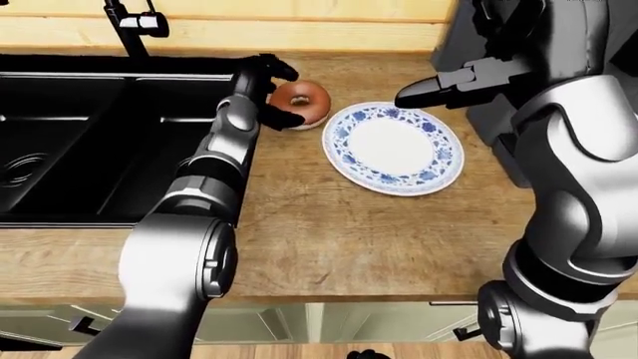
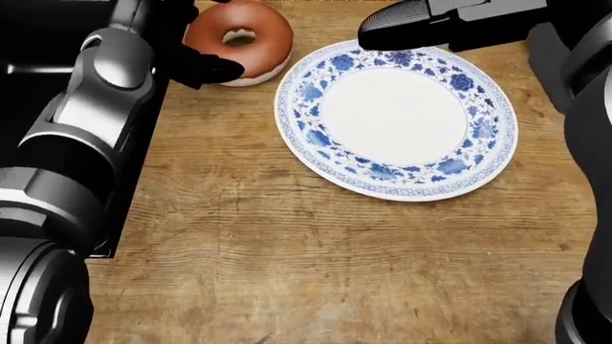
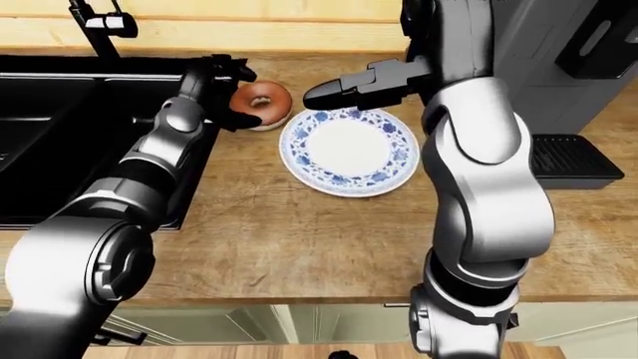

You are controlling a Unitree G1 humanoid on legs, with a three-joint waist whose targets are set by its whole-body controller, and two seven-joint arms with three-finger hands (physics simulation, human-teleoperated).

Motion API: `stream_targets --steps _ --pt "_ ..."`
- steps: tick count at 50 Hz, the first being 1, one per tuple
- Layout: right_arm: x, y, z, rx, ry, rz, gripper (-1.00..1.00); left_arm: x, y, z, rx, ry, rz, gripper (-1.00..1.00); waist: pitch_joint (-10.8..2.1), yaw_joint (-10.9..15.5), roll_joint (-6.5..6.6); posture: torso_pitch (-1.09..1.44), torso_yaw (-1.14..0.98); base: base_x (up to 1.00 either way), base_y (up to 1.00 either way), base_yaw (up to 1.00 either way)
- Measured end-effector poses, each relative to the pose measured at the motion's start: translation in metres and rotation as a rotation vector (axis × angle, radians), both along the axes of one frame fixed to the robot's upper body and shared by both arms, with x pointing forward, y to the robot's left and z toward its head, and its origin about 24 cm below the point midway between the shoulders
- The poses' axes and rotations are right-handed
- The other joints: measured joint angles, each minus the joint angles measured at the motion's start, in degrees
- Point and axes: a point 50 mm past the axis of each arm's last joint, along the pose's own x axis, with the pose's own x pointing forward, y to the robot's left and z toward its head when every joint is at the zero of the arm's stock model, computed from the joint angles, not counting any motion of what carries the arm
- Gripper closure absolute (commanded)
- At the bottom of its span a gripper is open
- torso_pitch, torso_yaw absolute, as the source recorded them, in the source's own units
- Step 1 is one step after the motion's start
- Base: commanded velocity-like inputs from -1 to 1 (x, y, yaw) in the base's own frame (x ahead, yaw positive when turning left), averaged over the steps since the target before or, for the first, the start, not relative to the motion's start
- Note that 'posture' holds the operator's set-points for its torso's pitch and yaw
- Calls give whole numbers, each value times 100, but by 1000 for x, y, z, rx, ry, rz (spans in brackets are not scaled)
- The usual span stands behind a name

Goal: Place the pastries on the plates.

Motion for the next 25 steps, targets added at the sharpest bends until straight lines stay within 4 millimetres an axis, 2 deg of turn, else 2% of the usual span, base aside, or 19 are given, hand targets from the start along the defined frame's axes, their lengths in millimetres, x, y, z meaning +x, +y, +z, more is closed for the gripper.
stream_targets --steps 2,4,5,6,7,12,25 --pt "-1 0 0 1 2 0 -100 0 -2 2 56 -15 -6 7 -11 -2 0 22 0 0 0 0" --pt "-1 -1 0 2 0 -2 -100 0 -2 2 90 -23 -7 28 -22 -7 1 22 0 0 0 0" --pt "-2 -1 -1 3 -2 -3 -100 0 -2 3 100 -26 -3 32 -25 -10 1 22 0 0 0 0" --pt "-2 -1 -1 3 -3 -3 -100 0 -1 3 99 -27 3 47 -25 -13 2 22 0 0 0 0" --pt "-2 -1 -1 3 -4 -3 -100 0 0 3 95 -27 11 51 -22 -16 4 22 0 0 0 0" --pt "-2 -2 -2 4 0 -7 -100 0 4 6 70 -32 32 62 7 -15 4 22 0 0 0 0" --pt "-1 0 -1 4 0 -3 -100 1 9 21 32 -50 56 73 78 -13 -3 22 0 0 0 0"
